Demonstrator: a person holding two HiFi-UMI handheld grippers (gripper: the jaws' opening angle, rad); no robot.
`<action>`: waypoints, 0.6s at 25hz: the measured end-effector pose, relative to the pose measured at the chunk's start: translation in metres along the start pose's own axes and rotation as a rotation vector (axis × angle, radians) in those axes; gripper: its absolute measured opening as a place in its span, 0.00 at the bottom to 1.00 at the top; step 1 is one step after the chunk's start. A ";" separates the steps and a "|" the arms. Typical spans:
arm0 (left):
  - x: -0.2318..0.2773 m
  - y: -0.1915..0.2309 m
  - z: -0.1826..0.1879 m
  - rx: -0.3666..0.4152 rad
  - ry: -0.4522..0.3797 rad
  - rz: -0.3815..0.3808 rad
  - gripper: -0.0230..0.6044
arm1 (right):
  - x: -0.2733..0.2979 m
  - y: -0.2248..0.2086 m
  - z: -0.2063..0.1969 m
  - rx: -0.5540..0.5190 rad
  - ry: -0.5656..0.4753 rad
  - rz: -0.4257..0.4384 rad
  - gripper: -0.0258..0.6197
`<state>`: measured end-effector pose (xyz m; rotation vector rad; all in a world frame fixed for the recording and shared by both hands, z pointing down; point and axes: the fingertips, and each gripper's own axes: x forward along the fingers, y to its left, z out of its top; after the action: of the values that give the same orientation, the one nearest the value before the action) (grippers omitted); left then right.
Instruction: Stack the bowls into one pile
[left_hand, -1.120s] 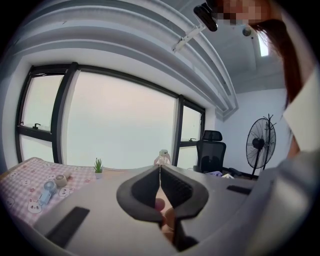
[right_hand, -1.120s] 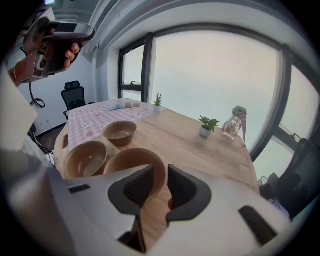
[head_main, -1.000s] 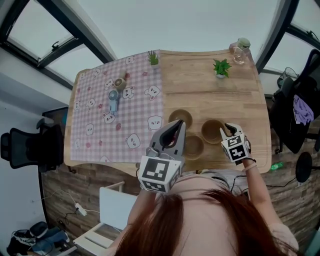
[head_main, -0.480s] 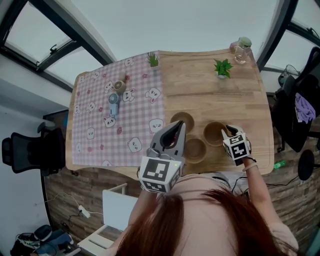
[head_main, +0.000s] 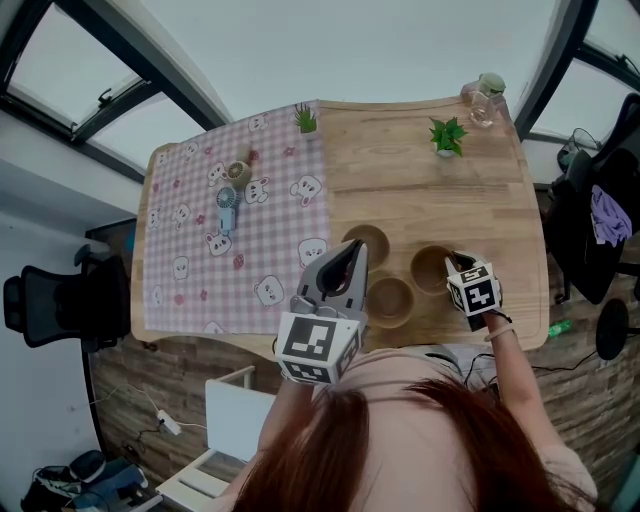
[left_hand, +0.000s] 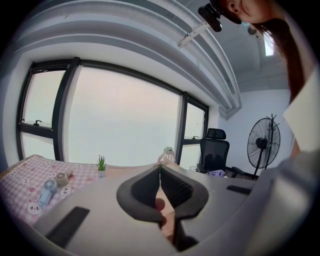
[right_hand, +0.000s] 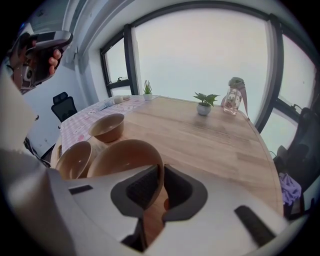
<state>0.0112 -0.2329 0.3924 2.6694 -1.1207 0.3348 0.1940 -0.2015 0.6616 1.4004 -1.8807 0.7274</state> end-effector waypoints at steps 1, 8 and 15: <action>0.000 0.001 0.000 -0.001 0.001 0.002 0.05 | 0.000 0.000 0.000 0.008 0.002 0.004 0.10; -0.003 0.004 -0.001 -0.015 -0.011 0.013 0.05 | -0.010 0.001 0.007 0.052 -0.026 0.020 0.08; -0.005 0.003 -0.001 -0.027 -0.029 0.024 0.05 | -0.020 -0.001 0.013 0.058 -0.046 0.014 0.07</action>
<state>0.0051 -0.2314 0.3918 2.6471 -1.1575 0.2843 0.1969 -0.1996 0.6381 1.4527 -1.9201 0.7684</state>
